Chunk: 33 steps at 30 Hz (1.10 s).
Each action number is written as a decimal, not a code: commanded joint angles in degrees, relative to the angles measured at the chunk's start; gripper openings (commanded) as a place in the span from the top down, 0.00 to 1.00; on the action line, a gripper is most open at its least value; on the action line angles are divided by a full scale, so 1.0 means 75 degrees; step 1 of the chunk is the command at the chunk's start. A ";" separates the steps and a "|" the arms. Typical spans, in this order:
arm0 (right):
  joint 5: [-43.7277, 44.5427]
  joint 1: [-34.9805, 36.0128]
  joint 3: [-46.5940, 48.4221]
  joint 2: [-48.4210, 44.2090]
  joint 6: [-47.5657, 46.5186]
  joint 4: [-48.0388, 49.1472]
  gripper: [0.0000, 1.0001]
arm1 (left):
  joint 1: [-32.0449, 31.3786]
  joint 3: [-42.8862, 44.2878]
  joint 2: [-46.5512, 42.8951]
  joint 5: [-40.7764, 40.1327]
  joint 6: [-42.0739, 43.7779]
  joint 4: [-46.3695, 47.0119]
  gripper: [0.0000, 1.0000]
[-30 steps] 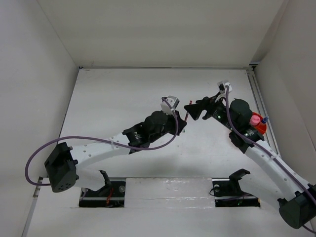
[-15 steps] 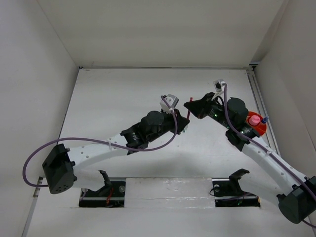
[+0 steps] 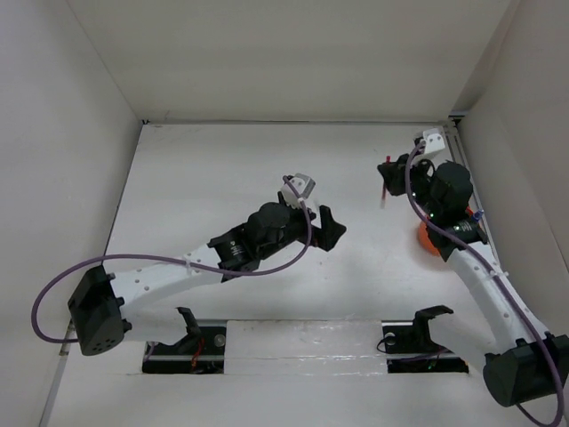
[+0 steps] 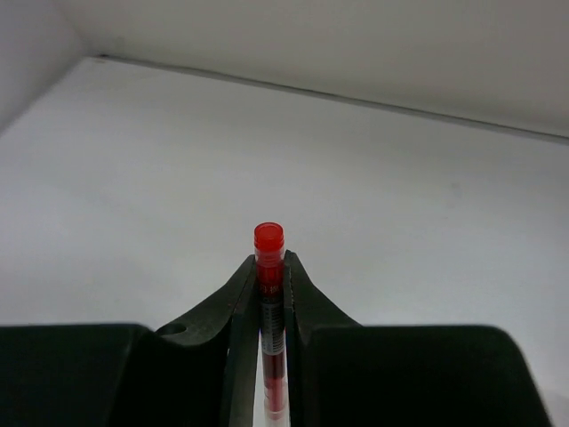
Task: Sort the stationery into containers
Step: Place the pen in the storage box.
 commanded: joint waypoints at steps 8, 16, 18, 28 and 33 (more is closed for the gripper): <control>0.0815 -0.1830 0.0274 0.0380 -0.2518 -0.0654 1.00 | -0.0015 -0.0133 -0.0763 -0.1162 -0.1392 -0.2295 0.00; 0.1728 -0.2451 -0.0019 0.0380 -0.2776 -0.0958 1.00 | 0.0208 -0.0285 -0.0833 -0.1023 -0.1780 -0.2359 0.00; 0.1566 -0.2605 -0.0113 0.0462 -0.2776 -0.0958 1.00 | 0.0208 -0.0483 -0.0833 -0.0788 -0.1780 -0.2078 0.00; 0.2116 -0.2687 -0.0629 0.0568 -0.2776 -0.0478 1.00 | 0.0208 -0.1022 -0.1008 0.0525 -0.1242 -0.1023 0.00; 0.2397 -0.2687 -0.0875 0.0766 -0.2858 -0.0313 1.00 | 0.0208 -0.1198 -0.1383 0.0759 -0.1089 -0.0718 0.00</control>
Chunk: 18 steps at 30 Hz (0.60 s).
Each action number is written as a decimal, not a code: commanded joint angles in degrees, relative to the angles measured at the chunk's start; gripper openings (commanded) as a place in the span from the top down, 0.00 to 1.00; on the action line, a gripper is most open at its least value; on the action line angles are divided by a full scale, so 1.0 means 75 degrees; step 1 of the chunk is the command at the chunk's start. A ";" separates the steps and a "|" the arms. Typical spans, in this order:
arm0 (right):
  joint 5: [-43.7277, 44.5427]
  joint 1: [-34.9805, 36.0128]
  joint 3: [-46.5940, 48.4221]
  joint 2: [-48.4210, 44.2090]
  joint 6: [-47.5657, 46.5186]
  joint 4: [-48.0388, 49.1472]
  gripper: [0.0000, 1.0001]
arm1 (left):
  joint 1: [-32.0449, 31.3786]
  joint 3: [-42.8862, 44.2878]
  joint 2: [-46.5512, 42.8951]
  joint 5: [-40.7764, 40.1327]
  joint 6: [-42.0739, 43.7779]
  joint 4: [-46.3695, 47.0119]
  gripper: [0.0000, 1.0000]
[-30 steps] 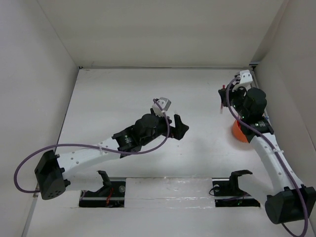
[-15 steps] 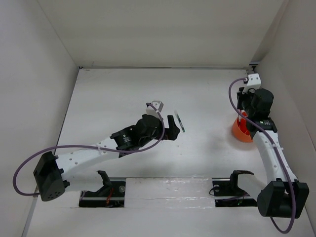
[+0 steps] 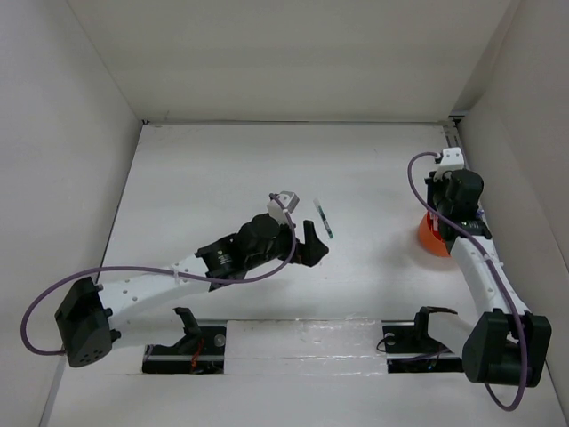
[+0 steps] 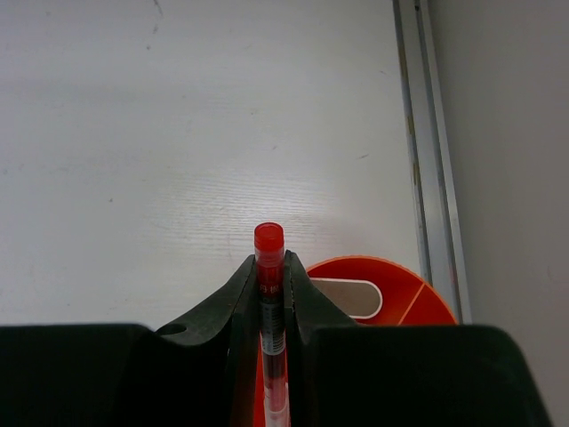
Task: Sort the stationery into containers
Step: Place the pen in the storage box.
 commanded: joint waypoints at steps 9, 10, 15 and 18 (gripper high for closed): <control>0.0432 -0.0108 -0.0109 0.0673 -0.0025 0.0825 1.00 | 0.0004 -0.0499 -0.0964 0.0586 0.0384 0.1185 0.00; 0.0433 -0.0108 -0.0109 0.0674 -0.0025 0.0825 1.00 | 0.0004 -0.0499 -0.0964 0.0585 0.0384 0.1116 0.00; 0.0878 -0.0108 -0.0192 0.0547 0.0349 0.0825 0.85 | 0.0004 -0.0265 -0.0706 0.0187 0.0384 0.0892 0.00; 0.0949 -0.0108 -0.0192 0.0475 0.0442 0.0825 0.69 | 0.0004 -0.0264 -0.0624 0.0187 0.0384 0.0892 0.00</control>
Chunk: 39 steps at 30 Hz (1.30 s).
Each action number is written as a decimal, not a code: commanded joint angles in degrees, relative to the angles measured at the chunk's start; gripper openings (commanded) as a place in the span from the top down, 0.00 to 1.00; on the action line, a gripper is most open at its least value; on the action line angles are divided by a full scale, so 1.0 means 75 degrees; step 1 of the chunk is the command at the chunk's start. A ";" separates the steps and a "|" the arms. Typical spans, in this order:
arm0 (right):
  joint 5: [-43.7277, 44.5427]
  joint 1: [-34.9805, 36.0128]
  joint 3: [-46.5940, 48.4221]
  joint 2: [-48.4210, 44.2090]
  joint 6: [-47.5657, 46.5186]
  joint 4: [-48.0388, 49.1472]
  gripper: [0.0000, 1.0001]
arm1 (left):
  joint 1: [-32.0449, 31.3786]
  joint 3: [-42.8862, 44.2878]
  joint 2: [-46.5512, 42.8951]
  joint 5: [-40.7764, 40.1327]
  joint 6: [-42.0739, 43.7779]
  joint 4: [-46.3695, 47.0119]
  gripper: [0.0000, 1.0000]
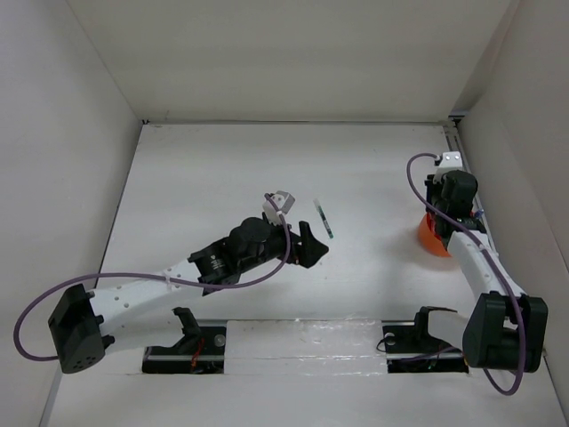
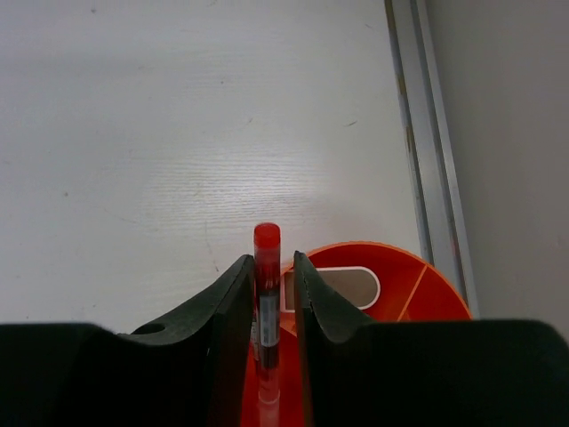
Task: Sort the stationery into containers
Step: Place the pen in the storage box, then pick up the pen from the center of the board.
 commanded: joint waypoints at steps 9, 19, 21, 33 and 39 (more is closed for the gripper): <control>-0.0209 -0.0053 0.0158 -0.0700 0.0318 0.0372 0.62 | 0.0097 0.0210 0.0157 -0.0446 -0.0026 -0.0002 0.00; 0.0010 0.1793 0.1212 -0.1288 0.0975 -0.0165 0.00 | 0.0789 0.2575 0.3608 -0.1559 -0.1047 -0.1947 0.00; 0.0826 0.2370 0.1681 -0.1089 0.0869 -0.0365 0.00 | 0.0859 0.3556 0.4291 -0.1631 -0.1292 -0.2579 0.00; -0.1218 0.2643 0.2361 -0.1018 0.1677 -0.0003 0.00 | 0.0544 0.6889 0.7642 -0.2321 -0.3191 -0.5251 0.00; -0.0785 0.2947 0.2831 -0.0537 0.2005 -0.0788 0.00 | 0.0543 0.8062 0.8794 -0.2486 -0.4163 -0.6472 0.00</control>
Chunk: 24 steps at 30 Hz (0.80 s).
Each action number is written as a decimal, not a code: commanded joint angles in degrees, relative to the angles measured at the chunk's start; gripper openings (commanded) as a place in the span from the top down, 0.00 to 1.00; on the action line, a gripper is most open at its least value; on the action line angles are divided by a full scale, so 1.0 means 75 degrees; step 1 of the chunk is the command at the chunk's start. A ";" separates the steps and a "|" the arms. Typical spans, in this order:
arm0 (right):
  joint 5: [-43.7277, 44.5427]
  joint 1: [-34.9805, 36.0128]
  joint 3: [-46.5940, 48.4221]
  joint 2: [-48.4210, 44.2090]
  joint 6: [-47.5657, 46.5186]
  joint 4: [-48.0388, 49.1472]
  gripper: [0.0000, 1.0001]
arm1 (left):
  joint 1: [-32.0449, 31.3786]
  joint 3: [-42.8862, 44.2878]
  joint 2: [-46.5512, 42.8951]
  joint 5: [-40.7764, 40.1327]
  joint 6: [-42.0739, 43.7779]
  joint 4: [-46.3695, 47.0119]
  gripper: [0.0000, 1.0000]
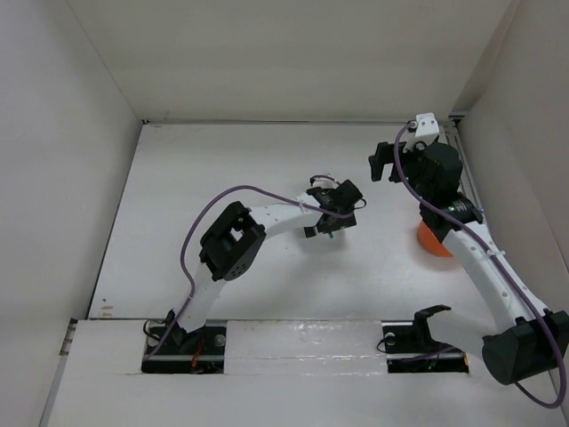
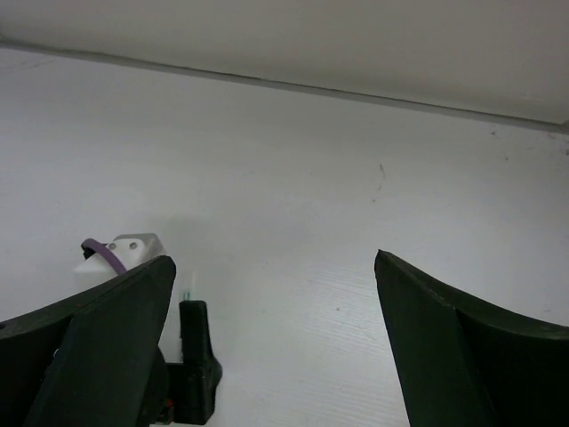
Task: Sort the stationery into containers
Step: Pick up the pen from the center of the board.
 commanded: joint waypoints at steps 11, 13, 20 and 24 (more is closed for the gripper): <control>-0.3010 -0.0348 -0.0303 -0.0786 0.0980 0.0902 0.00 | -0.0013 0.0605 0.0721 -0.0822 -0.1539 -0.1683 0.39; -0.3175 -0.0418 -0.0303 -0.0786 0.0981 0.0902 0.00 | -0.0013 0.0770 0.0955 -0.0891 -0.1540 -0.1964 0.40; -0.2930 -0.0418 -0.0443 -0.0950 0.0981 0.0902 0.00 | -0.0013 0.1040 0.1437 -0.0846 -0.1622 -0.2258 0.55; -0.2930 -0.0489 -0.0443 -0.1020 0.1120 0.0902 0.00 | -0.0013 0.0737 0.1519 -0.0449 -0.1552 -0.1943 0.72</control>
